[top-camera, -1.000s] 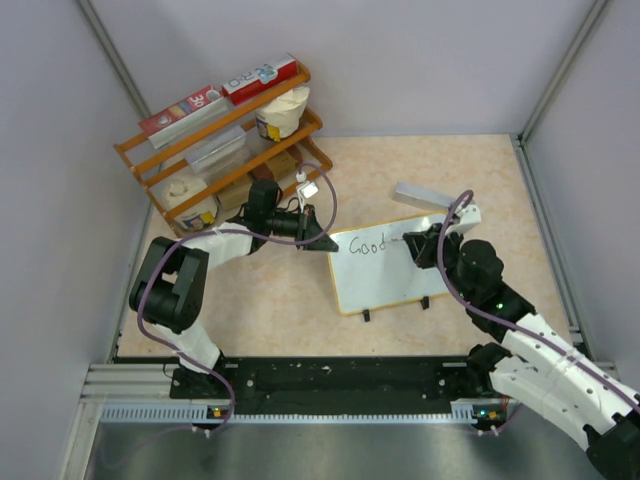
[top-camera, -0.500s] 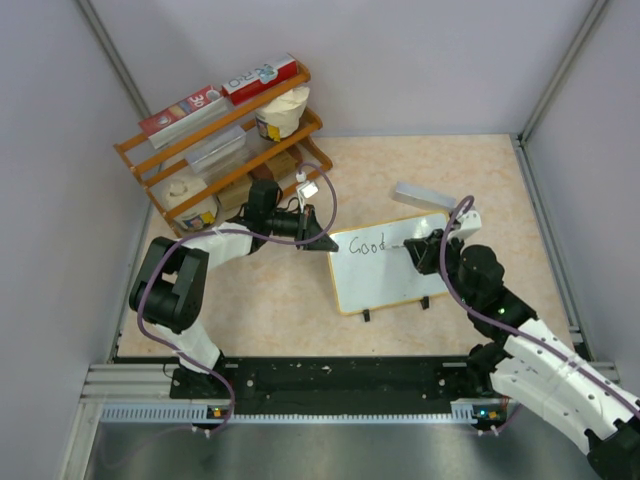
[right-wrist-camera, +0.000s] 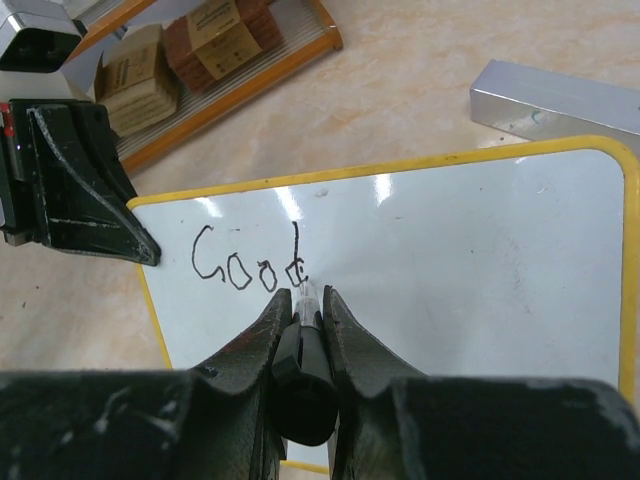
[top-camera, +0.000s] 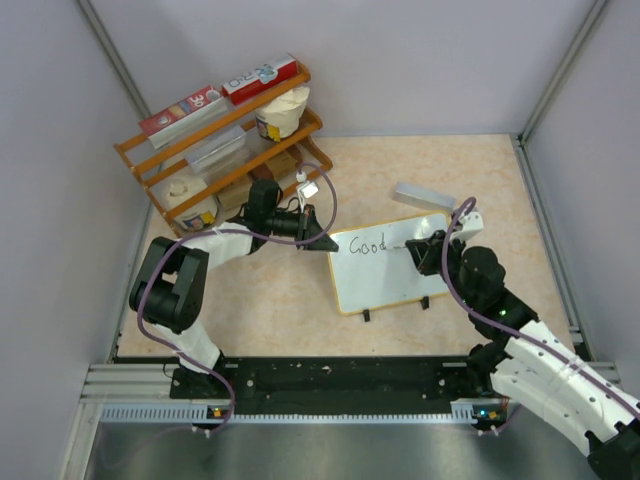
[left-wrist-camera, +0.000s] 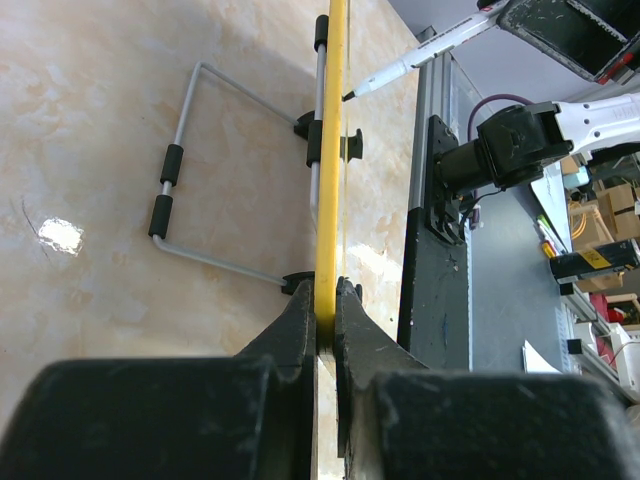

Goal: Write a sentence on the whiteboard

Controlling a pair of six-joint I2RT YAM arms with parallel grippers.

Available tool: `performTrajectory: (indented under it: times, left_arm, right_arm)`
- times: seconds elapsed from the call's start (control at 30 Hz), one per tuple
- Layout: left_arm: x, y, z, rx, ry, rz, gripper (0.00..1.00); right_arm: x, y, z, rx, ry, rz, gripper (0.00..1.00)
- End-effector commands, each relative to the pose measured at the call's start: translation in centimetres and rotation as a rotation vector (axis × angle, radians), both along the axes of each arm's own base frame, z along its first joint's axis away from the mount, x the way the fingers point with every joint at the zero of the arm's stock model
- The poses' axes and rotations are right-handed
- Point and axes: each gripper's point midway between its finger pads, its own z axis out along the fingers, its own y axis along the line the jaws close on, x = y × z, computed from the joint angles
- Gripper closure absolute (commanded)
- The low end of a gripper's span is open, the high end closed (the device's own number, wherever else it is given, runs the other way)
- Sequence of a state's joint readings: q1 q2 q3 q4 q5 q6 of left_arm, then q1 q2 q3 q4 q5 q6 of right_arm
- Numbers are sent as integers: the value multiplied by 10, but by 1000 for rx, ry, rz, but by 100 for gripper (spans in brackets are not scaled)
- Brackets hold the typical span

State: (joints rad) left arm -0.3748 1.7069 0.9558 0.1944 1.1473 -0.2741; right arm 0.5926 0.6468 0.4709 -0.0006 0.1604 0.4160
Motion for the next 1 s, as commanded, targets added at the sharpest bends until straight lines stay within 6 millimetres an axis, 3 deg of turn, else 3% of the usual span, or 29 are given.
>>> performTrajectory:
  times: [0.0, 0.33, 0.9, 0.97]
  left_arm:
    - [-17, -7, -20, 26, -20, -74, 100]
    - [-17, -7, -20, 28, -27, -72, 100]
    - [-16, -6, -20, 36, -37, -59, 100]
    - [-16, -6, -20, 35, -39, -59, 100]
  right_arm:
    - [2, -2, 17, 27, -37, -22, 100]
    - [-3, -2, 63, 93, -122, -4, 100]
    - [4, -14, 80, 135, -126, 77, 100]
    - [4, -17, 72, 115, -102, 66, 100]
